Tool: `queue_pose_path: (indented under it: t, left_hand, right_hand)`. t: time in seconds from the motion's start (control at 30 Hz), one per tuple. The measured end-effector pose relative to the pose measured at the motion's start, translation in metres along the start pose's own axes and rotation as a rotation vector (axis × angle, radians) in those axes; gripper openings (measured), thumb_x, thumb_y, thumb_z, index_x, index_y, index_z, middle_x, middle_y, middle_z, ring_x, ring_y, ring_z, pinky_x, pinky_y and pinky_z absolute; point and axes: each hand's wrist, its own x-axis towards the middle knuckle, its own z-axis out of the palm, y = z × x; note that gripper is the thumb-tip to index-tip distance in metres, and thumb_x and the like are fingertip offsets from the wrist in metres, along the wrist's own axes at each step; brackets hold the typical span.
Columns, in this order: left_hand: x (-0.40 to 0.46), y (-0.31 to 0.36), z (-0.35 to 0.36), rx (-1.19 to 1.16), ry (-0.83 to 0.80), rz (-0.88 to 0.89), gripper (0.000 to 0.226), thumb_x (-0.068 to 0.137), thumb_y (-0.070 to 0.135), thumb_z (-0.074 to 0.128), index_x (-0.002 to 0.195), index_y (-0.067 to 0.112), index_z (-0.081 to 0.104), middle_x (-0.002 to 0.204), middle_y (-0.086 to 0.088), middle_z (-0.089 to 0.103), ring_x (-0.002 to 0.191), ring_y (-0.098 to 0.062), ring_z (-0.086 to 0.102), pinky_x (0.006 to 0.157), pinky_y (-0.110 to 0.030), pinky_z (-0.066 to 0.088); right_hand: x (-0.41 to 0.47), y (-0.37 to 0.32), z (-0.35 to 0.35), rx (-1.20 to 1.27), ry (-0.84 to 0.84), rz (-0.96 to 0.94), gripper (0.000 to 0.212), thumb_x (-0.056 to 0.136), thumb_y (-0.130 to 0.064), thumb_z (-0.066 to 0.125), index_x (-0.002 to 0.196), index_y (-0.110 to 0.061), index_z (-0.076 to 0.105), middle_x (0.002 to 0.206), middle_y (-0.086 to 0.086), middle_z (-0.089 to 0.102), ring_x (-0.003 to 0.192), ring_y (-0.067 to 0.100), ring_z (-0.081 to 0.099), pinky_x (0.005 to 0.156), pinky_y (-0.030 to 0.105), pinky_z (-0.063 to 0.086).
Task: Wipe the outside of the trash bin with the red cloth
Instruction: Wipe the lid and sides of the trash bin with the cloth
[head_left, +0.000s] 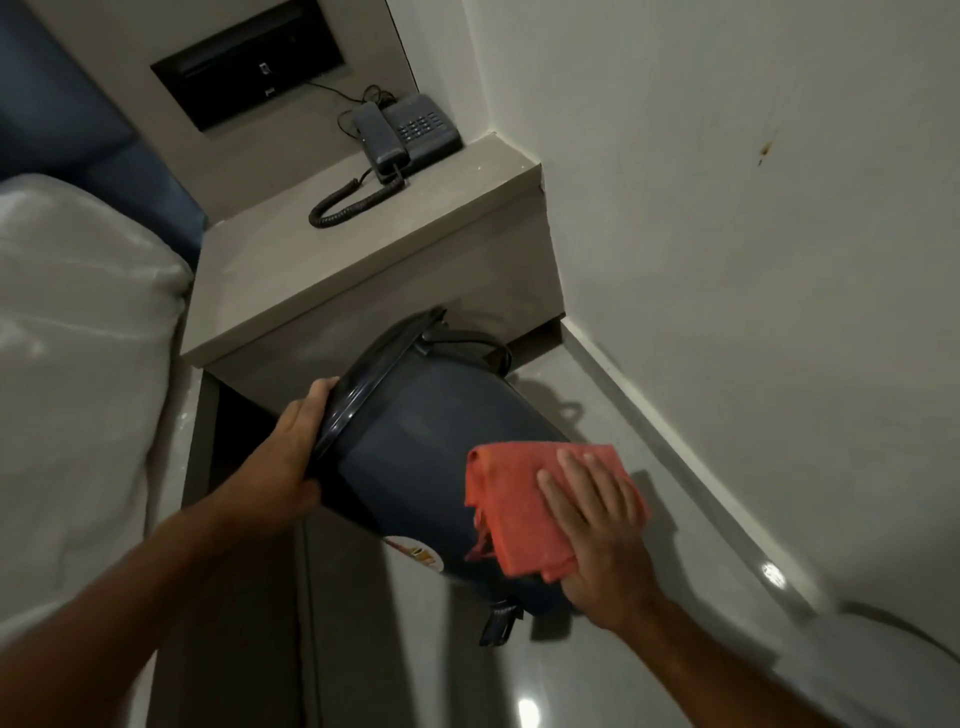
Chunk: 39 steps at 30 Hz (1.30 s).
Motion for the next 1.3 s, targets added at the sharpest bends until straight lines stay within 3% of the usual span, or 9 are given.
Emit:
queue_pose_path:
  t: [0.17, 0.5, 0.67, 0.83, 0.93, 1.0, 1.1, 1.17, 1.3]
  left_hand:
    - [-0.002, 0.006, 0.001, 0.003, 0.008, -0.016, 0.121, 0.062, 0.005, 0.084, 0.149, 0.037, 0.008, 0.136, 0.001, 0.039, 0.116, -0.010, 0.045, 0.090, -0.024, 0.043]
    - [0.005, 0.019, 0.001, 0.040, 0.024, 0.000, 0.114, 0.062, -0.004, 0.074, 0.152, 0.023, 0.009, 0.131, -0.006, 0.041, 0.117, -0.027, 0.050, 0.093, -0.031, 0.041]
    - [0.005, 0.032, -0.003, 0.025, -0.003, 0.007, 0.117, 0.071, 0.005, 0.078, 0.152, 0.033, -0.001, 0.144, 0.001, 0.034, 0.124, -0.017, 0.043, 0.094, -0.029, 0.045]
    - [0.003, 0.047, -0.008, 0.106, -0.034, -0.085, 0.106, 0.071, 0.005, 0.071, 0.149, 0.032, 0.005, 0.140, -0.009, 0.038, 0.114, -0.022, 0.046, 0.087, -0.033, 0.047]
    - [0.004, 0.057, -0.010, 0.172, -0.051, -0.126, 0.100, 0.074, 0.011, 0.072, 0.149, 0.025, 0.008, 0.135, -0.011, 0.042, 0.101, -0.014, 0.044, 0.080, -0.029, 0.044]
    - [0.007, 0.062, -0.011, 0.209, -0.053, -0.143, 0.099, 0.075, 0.014, 0.071, 0.151, 0.020, 0.007, 0.135, -0.013, 0.043, 0.098, -0.014, 0.044, 0.079, -0.029, 0.043]
    - [0.009, 0.067, -0.011, 0.241, -0.067, -0.164, 0.096, 0.078, 0.017, 0.069, 0.151, 0.014, 0.007, 0.135, -0.015, 0.043, 0.097, -0.016, 0.047, 0.077, -0.028, 0.044]
    - [0.006, 0.068, -0.012, 0.266, -0.074, -0.185, 0.096, 0.078, 0.016, 0.068, 0.151, 0.011, 0.006, 0.138, -0.017, 0.041, 0.104, -0.025, 0.054, 0.080, -0.030, 0.045]
    - [0.000, 0.070, -0.012, 0.326, -0.092, -0.219, 0.097, 0.076, 0.013, 0.064, 0.151, 0.007, 0.003, 0.142, -0.020, 0.037, 0.117, -0.038, 0.052, 0.093, -0.040, 0.045]
  right_hand:
    - [0.006, -0.040, 0.009, 0.095, 0.211, 0.482, 0.069, 0.083, -0.036, 0.050, 0.147, -0.012, 0.050, 0.153, 0.013, 0.050, 0.139, 0.042, 0.045, 0.106, 0.065, 0.039]
    - [0.050, -0.083, -0.002, -0.081, -0.003, -0.350, 0.094, 0.075, -0.060, 0.064, 0.157, -0.038, 0.024, 0.171, -0.003, 0.002, 0.153, 0.044, 0.010, 0.116, 0.071, 0.007]
    - [0.126, -0.080, -0.018, 0.150, 0.130, 0.050, 0.083, 0.083, -0.054, 0.054, 0.157, -0.035, 0.024, 0.164, 0.004, 0.032, 0.149, 0.031, 0.027, 0.117, 0.062, 0.022]
    - [0.099, -0.043, -0.020, 0.480, 0.209, 0.513, 0.026, 0.099, -0.042, 0.053, 0.116, -0.024, 0.061, 0.107, 0.004, 0.065, 0.101, 0.021, 0.059, 0.093, 0.045, 0.052]
    - [0.038, -0.013, -0.008, 0.384, 0.042, 0.695, 0.042, 0.099, -0.029, 0.060, 0.129, 0.000, 0.061, 0.121, 0.025, 0.064, 0.115, 0.040, 0.061, 0.101, 0.048, 0.047]
    - [0.006, -0.024, -0.007, 0.412, -0.064, 0.760, 0.067, 0.099, -0.052, 0.050, 0.129, 0.006, 0.062, 0.126, 0.031, 0.063, 0.120, 0.048, 0.060, 0.106, 0.050, 0.046]
    - [-0.007, -0.068, -0.001, 0.406, 0.013, 0.489, 0.059, 0.097, -0.070, 0.031, 0.128, -0.031, 0.061, 0.124, 0.013, 0.070, 0.119, 0.053, 0.060, 0.103, 0.041, 0.050]
    - [-0.002, -0.096, 0.006, 0.141, 0.036, 0.198, 0.060, 0.102, -0.061, 0.027, 0.155, -0.033, 0.034, 0.161, 0.008, 0.038, 0.149, 0.045, 0.029, 0.120, 0.052, 0.025]
    - [0.014, -0.103, 0.022, -0.085, -0.025, -0.115, 0.098, 0.081, -0.062, 0.059, 0.161, -0.032, 0.013, 0.172, 0.006, 0.004, 0.154, 0.047, 0.004, 0.113, 0.075, 0.016]
